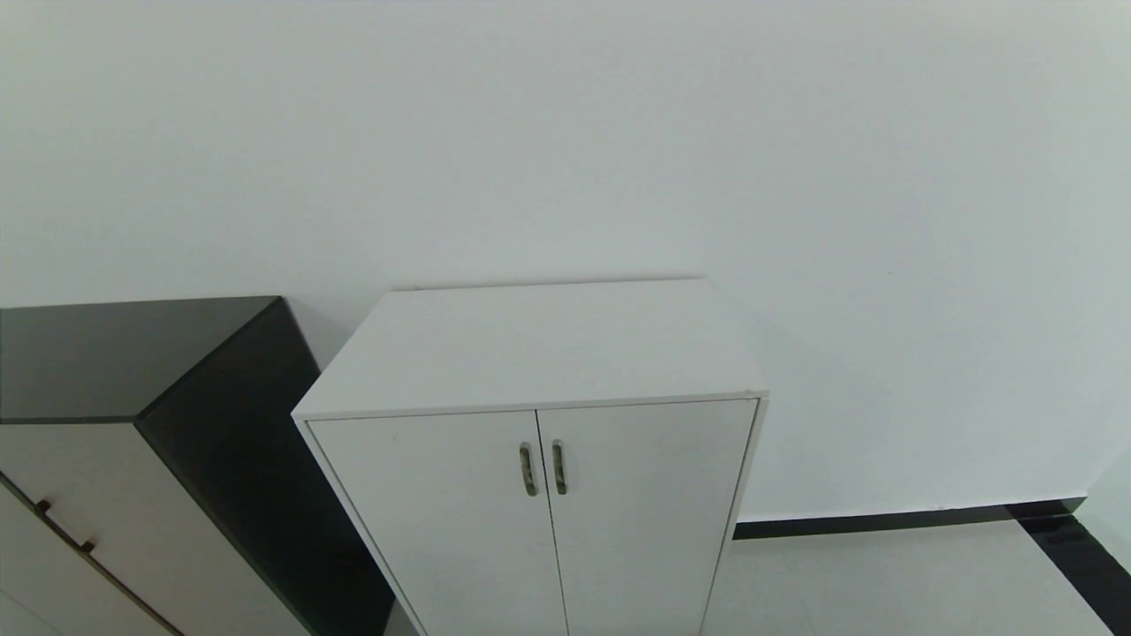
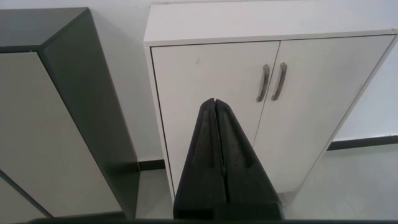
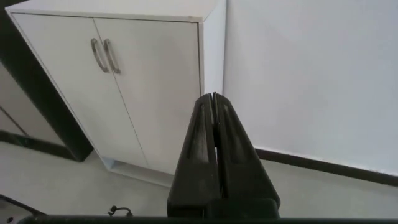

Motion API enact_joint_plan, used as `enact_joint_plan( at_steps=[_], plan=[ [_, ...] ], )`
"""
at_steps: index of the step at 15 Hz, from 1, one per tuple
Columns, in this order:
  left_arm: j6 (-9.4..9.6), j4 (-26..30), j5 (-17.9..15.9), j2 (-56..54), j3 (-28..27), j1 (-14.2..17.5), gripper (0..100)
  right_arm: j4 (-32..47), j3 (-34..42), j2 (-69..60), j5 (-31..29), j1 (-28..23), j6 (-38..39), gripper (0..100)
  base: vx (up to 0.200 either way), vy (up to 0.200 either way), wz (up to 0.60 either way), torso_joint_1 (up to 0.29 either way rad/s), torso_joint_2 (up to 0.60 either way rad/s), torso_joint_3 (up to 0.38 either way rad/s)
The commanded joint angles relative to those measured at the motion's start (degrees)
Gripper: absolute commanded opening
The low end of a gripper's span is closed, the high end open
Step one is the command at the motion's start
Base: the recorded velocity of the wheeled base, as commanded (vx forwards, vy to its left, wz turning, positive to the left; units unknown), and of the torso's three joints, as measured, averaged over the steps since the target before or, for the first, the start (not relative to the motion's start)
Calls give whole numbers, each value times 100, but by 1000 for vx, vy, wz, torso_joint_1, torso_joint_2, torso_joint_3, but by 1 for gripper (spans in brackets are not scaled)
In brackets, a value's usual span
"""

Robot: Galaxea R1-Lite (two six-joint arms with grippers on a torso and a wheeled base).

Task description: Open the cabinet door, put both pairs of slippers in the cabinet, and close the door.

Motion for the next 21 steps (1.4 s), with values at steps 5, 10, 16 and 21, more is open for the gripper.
enact_joint_plan(
  at_steps=[5,10,16,21],
  plan=[
    [-1,0,0,7,0,1,0,-4,7,120,-26,-549,-2,0,0,0,0,0,0,0],
    [-1,0,0,7,0,1,0,-13,7,490,-8,-1437,-37,0,0,0,0,0,0,0],
    [-1,0,0,7,0,1,0,-4,24,384,10,-2527,-46,0,0,0,0,0,0,0],
    [-1,0,0,7,0,1,0,-13,33,358,18,-2500,16,0,0,0,0,0,0,0]
  ],
)
